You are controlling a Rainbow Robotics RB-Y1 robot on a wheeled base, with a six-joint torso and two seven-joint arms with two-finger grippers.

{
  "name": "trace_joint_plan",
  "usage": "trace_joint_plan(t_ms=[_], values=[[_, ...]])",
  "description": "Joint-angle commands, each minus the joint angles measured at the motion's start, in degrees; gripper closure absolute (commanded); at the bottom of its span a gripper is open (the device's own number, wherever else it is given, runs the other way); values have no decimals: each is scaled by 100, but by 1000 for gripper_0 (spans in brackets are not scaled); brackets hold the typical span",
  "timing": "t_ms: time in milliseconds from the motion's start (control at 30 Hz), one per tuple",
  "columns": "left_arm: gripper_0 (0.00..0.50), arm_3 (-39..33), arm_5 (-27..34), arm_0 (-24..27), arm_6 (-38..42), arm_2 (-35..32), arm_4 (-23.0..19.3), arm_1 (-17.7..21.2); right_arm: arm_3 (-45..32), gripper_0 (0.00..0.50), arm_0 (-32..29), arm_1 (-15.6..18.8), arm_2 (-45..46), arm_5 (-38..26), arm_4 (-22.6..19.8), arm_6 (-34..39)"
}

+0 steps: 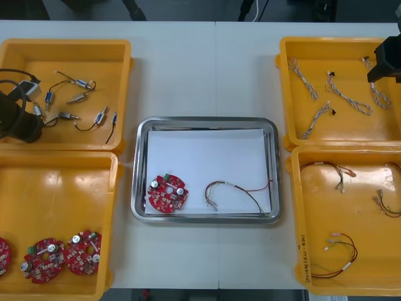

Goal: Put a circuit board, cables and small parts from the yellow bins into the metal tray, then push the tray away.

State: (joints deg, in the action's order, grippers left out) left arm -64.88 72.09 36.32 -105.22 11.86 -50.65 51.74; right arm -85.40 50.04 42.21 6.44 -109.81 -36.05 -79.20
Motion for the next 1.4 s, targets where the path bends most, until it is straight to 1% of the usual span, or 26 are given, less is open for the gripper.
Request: trace_joint_plan(t_ms=[33, 233, 333, 500, 700, 867, 967, 1067, 1100, 1167, 1233, 1400], values=[[500, 10, -46, 218, -667, 53, -59, -23, 111, 0, 251, 244, 156, -19, 2, -386], [500, 10, 24, 235, -667, -17, -85, -6, 278, 0, 260, 244, 156, -19, -7, -403], [500, 10, 288, 350, -676, -114, -59, 3, 419, 0, 331, 244, 156, 30, -16, -412], [500, 2, 895, 587, -676, -474, 3, 12, 735, 0, 533, 235, 156, 135, -42, -447], [500, -130, 1343, 719, -658, -773, 64, 3, 1228, 0, 788, 226, 112, 311, -86, -596], [500, -394, 1721, 710, -614, -1028, 152, 21, 1702, 0, 972, 217, -28, 619, -16, -1300], [500, -605, 2002, 710, -561, -1177, 231, 21, 2133, 0, 1139, 208, -55, 768, -16, -1721], [500, -851, 2301, 710, -465, -1335, 372, 21, 2634, 0, 1324, 156, -46, 935, -7, -2161], [500, -983, 2441, 710, -438, -1371, 478, 12, 2827, 0, 1403, 138, -46, 1023, -7, -2345], [500, -1194, 2644, 710, -289, -1406, 618, 12, 3065, 0, 1491, 103, -55, 1163, 11, -2609], [500, -1510, 2898, 710, 54, -1415, 715, 12, 3284, 0, 1543, 59, -55, 1357, 54, -2961], [500, -2099, 3417, 701, 625, -1564, 759, -85, 3416, 0, 1579, 33, -301, 1787, 178, -3444]])
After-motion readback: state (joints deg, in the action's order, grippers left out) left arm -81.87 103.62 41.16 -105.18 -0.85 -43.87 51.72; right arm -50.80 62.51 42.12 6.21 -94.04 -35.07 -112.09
